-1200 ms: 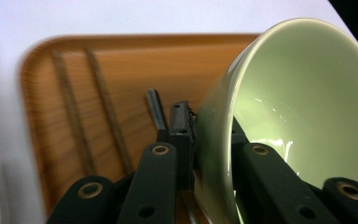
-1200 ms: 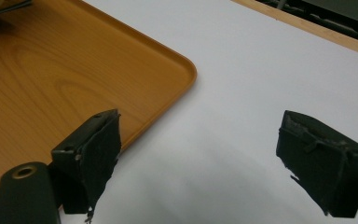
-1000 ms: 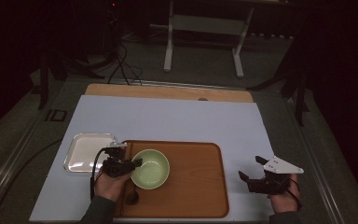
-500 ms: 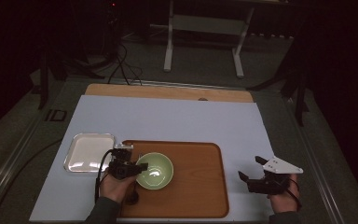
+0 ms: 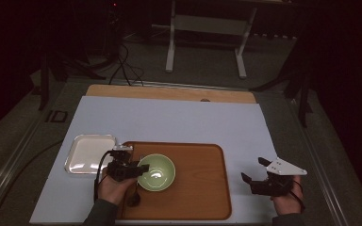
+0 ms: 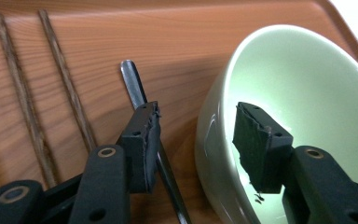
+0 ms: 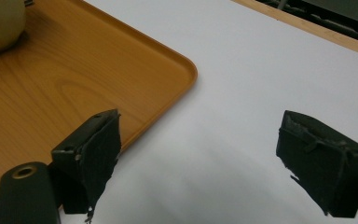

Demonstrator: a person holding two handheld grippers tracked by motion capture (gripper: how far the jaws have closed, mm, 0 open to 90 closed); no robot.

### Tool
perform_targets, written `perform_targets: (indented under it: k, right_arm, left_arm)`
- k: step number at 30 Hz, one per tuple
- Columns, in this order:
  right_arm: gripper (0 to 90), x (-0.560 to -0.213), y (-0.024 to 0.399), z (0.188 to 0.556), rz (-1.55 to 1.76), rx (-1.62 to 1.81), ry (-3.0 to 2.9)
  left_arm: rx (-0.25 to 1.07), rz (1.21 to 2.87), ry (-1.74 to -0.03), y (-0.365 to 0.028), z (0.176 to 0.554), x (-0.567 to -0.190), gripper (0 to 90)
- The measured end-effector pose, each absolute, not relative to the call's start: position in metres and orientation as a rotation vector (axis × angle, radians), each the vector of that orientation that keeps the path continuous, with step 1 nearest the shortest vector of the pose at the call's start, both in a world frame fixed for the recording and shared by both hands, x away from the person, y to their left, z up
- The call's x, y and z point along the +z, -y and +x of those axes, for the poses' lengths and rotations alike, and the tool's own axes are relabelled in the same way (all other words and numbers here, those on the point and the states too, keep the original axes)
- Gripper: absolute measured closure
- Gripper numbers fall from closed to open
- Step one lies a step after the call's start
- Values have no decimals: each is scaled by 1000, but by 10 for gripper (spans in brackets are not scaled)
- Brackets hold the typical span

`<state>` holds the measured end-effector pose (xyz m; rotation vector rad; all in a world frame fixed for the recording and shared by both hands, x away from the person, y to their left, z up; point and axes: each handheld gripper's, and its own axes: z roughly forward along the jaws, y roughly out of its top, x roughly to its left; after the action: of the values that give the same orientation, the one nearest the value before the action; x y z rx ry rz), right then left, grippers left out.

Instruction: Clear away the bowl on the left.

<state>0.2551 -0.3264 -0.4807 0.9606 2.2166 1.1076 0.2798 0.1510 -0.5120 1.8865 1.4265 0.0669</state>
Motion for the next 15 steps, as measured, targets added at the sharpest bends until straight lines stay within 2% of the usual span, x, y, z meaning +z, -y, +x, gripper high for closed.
perform_targets:
  k: [4,15]
  right_arm:
    - [137,-481,326,255,961,1110,-2217]
    - [137,-481,327,255,959,1113,-2219]
  left_arm:
    - [64,1868,-1424,-155,279,-510,475]
    - [67,1862,-1438,-158,280,-510,444]
